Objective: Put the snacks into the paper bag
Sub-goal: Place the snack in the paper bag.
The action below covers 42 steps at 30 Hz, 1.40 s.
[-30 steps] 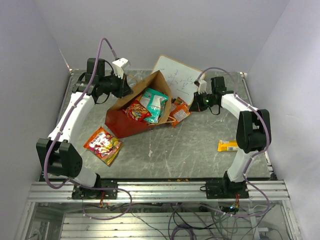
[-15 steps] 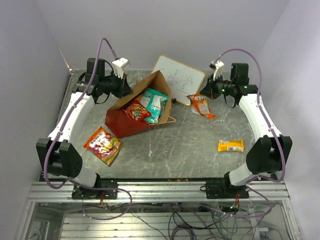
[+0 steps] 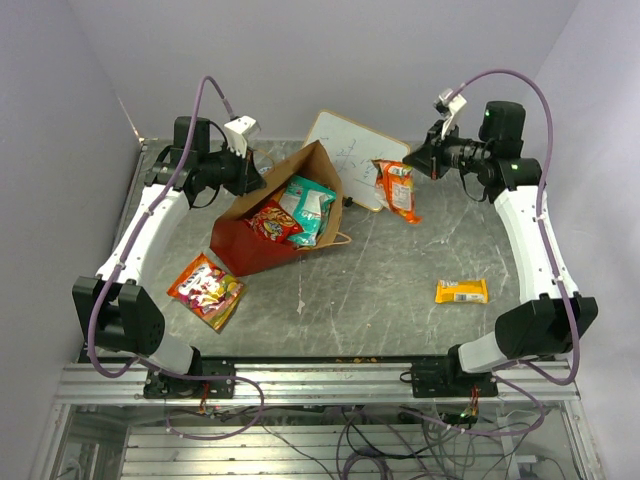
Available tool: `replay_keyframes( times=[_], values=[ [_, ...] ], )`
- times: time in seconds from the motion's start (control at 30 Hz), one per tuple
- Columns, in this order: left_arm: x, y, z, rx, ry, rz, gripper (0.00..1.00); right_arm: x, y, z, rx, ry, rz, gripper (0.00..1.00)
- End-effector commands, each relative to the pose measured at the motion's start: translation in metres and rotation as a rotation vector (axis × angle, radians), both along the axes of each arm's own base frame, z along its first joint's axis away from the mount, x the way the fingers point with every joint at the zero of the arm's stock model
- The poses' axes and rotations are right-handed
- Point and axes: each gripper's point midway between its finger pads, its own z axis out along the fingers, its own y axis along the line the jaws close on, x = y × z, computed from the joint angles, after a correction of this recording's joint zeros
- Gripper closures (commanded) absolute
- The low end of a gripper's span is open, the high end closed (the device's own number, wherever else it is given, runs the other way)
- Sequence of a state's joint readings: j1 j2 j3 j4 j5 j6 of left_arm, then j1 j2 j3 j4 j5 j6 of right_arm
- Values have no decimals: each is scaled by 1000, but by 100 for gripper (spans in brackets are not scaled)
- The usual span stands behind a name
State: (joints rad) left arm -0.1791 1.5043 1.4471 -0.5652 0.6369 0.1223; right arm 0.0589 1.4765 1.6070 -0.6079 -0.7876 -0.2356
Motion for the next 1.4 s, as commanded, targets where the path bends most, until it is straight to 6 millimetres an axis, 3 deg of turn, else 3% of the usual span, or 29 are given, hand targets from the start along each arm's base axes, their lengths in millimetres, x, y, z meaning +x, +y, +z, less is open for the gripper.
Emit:
replay_keyframes(
  times=[0.0, 0.2, 0.37, 0.57, 0.67, 0.8, 1.17, 1.37],
  values=[
    [1, -4, 4, -32, -13, -16, 93, -8, 15, 46, 61, -71, 60, 100],
    [3, -4, -1, -28, -9, -4, 93, -17, 52, 70, 65, -115, 134, 100],
    [5, -5, -4, -25, -1, -3, 93, -26, 98, 88, 50, -161, 212, 100],
    [7, -5, -5, -23, 1, 9, 93, -37, 161, 94, 57, -159, 344, 100],
    [9, -1, -3, -13, -1, 41, 93, -47, 193, 84, 47, -143, 413, 100],
    [12, 4, 1, -5, -5, 78, 93, -50, 218, 59, 18, -104, 460, 100],
    [16, 4, 5, -9, 12, 99, 93, -58, 247, -9, -61, -22, 547, 100],
    [13, 3, 7, -14, -1, 87, 93, -52, 262, -28, -65, 43, 551, 100]
  ],
)
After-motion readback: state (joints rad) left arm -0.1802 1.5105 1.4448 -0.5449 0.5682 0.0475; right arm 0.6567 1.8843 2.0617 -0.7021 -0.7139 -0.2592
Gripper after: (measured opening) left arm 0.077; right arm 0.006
